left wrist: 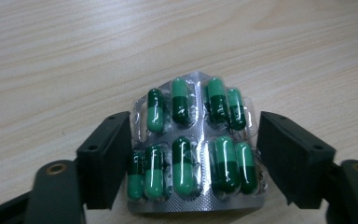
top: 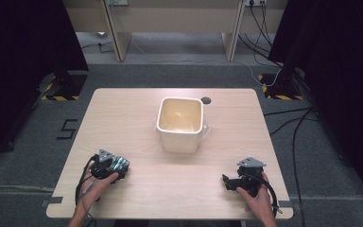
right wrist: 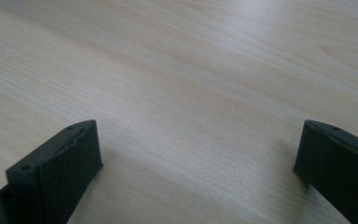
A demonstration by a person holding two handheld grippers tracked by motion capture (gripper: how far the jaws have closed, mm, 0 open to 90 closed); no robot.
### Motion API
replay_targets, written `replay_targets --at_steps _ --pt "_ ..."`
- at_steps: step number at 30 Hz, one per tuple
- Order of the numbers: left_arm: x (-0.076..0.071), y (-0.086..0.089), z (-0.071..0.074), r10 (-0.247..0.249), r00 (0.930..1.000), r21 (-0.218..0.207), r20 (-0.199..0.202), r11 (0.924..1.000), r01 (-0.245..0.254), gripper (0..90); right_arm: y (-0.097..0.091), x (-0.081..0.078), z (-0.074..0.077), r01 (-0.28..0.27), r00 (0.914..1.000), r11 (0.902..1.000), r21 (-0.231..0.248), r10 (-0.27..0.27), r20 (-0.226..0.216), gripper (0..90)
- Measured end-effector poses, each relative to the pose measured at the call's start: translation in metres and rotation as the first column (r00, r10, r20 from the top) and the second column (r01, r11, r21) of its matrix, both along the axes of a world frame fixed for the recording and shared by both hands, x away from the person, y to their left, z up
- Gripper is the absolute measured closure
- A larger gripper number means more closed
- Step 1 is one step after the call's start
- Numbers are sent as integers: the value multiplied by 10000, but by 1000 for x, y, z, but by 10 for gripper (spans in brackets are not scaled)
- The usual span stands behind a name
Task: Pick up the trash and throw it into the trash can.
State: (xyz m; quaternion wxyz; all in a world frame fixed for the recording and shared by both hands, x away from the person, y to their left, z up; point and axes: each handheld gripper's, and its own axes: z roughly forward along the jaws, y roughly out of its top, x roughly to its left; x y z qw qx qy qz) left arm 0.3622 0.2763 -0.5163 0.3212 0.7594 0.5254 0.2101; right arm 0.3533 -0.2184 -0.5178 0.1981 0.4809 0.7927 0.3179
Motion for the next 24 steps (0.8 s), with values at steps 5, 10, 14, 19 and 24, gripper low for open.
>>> replay_targets --at_steps 5,10,14,19,24 --pt "0 0 1 -155 9999 32 -17 9999 155 313 0 0 0 1 10000 10000 2 -1 -1 3" --pt "0 -1 4 -259 9996 23 93 9997 259 322 0 0 0 5 10000 10000 -1 -5 1 3" --pt "-1 -1 10 -359 9992 -29 198 9993 360 322 0 0 0 11 10000 10000 12 -11 -13 3" --pt "2 -2 20 -534 9981 -193 309 9984 540 322 0 0 0 8 10000 10000 3 -8 -3 3" --pt "5 -4 26 -631 9973 -390 370 9972 645 322 0 0 0 6 10000 10000 1 -6 -1 3"
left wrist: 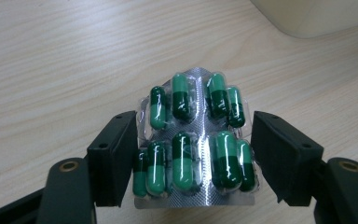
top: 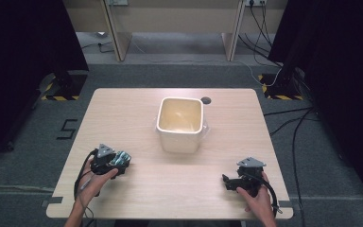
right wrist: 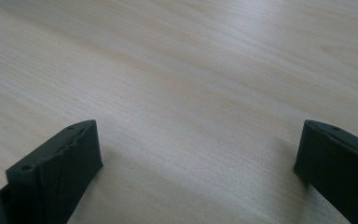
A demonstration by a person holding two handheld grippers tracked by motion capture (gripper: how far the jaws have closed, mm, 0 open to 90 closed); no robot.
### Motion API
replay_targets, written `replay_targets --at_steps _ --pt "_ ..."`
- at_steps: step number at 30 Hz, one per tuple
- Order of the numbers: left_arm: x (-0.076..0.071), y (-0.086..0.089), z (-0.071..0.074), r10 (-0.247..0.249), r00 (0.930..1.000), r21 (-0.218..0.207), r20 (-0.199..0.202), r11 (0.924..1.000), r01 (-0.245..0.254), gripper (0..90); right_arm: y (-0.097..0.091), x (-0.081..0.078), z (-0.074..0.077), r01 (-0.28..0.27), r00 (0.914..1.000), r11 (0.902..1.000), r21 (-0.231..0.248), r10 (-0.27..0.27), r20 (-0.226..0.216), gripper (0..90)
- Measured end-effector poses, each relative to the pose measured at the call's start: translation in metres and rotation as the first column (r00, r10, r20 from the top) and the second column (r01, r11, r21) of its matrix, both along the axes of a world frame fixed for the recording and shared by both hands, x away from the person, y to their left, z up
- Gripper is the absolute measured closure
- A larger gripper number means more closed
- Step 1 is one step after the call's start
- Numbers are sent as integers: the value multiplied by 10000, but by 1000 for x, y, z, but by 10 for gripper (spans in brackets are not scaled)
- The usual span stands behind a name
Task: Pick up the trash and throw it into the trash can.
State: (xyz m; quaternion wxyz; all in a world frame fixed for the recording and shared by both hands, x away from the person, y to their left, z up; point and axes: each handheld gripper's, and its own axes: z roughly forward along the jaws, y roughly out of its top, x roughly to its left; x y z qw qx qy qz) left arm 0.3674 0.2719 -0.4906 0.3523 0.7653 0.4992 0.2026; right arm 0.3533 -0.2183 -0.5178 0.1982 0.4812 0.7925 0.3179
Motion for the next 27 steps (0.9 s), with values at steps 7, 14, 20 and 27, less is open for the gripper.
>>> replay_targets --at_steps 7,14,20,27 --pt "3 -5 6 -241 9997 -174 -12 9996 241 322 0 0 0 -8 10000 10000 -2 8 3 3" --pt "10 -12 20 -547 9985 -458 103 9974 551 322 0 0 0 -25 10000 10000 -18 25 19 3" --pt "14 -18 30 -866 9960 -712 216 9936 880 322 0 0 0 -17 10000 10000 -16 17 13 3" --pt "20 -25 41 -1273 9915 -842 287 9880 1293 322 0 0 0 -10 10000 10000 -1 10 2 3"
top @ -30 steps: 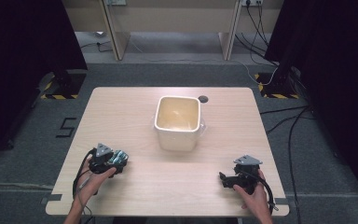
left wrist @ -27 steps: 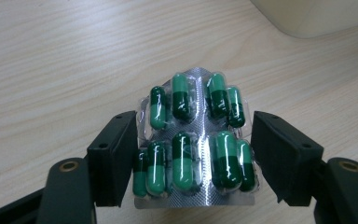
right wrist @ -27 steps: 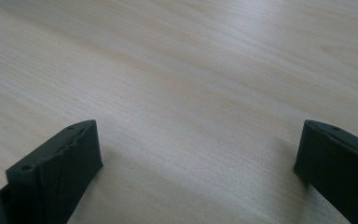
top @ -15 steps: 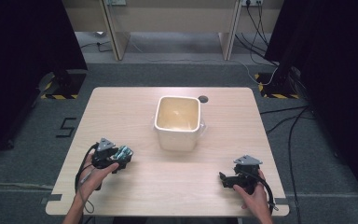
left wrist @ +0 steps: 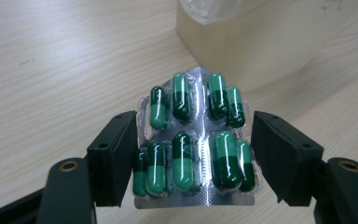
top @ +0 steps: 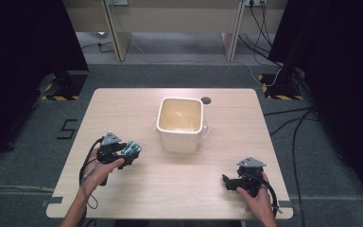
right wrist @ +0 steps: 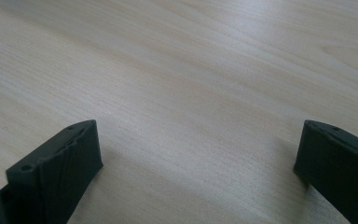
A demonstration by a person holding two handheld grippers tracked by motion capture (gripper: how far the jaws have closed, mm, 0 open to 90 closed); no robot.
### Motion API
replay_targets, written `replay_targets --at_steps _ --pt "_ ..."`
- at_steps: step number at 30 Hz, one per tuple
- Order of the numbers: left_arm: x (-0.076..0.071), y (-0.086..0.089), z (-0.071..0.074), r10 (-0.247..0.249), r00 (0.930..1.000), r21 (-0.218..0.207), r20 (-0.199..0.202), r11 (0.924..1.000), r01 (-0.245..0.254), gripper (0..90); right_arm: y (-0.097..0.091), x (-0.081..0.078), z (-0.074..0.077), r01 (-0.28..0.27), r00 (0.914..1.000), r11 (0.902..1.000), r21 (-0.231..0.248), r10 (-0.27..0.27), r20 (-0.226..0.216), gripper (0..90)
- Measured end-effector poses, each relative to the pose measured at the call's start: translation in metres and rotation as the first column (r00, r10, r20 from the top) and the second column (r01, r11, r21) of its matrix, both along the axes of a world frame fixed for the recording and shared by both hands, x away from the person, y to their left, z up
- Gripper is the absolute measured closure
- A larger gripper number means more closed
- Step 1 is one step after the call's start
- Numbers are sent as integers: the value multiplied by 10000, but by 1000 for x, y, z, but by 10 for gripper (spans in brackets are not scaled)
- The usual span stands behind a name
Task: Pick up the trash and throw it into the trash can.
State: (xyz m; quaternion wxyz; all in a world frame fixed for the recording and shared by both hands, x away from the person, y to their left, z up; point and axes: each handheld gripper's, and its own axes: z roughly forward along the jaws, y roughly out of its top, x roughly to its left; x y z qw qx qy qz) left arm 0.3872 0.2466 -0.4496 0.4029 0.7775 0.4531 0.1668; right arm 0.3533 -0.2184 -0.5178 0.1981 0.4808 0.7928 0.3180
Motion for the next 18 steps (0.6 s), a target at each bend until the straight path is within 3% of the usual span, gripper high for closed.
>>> replay_targets --at_steps 10,18 --pt "11 -16 27 -671 9974 -31 264 9977 672 322 0 0 0 11 10000 10000 3 -11 -4 3" --pt "17 -25 43 -1105 9933 -304 326 9933 1115 322 0 0 0 2 10000 10000 2 -2 -1 3"
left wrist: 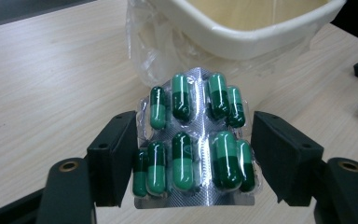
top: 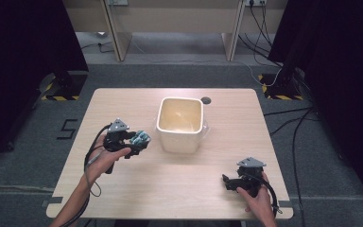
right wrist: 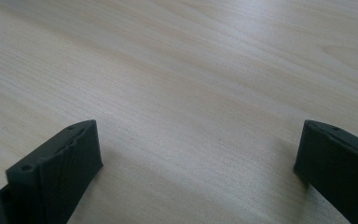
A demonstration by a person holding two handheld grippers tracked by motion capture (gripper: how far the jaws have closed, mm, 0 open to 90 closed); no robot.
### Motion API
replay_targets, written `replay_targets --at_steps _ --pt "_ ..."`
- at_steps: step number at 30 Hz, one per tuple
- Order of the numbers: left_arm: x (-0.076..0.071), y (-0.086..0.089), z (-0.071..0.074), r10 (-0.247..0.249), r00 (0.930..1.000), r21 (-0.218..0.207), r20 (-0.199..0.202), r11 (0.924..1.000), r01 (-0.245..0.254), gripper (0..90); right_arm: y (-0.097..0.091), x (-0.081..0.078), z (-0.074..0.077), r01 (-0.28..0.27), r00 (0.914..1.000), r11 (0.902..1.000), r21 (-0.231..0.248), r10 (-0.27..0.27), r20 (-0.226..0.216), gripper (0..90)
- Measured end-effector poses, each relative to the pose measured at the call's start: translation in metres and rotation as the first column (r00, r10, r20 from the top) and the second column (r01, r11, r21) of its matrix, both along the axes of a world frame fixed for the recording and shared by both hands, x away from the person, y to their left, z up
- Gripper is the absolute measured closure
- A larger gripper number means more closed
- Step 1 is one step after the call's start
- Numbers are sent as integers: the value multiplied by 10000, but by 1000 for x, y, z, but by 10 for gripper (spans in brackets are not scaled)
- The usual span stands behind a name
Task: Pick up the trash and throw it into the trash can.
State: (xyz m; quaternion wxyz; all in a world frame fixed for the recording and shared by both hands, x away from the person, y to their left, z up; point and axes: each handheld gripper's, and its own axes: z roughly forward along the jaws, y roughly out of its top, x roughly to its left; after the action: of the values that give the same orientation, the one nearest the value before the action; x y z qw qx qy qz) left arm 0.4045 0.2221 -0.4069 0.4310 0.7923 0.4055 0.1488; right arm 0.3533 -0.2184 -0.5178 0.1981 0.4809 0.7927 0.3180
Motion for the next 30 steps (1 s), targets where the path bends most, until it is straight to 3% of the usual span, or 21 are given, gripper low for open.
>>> replay_targets --at_steps 30 --pt "24 -28 47 -767 9962 199 418 9969 759 322 0 0 0 -13 10000 10000 -11 13 32 3"
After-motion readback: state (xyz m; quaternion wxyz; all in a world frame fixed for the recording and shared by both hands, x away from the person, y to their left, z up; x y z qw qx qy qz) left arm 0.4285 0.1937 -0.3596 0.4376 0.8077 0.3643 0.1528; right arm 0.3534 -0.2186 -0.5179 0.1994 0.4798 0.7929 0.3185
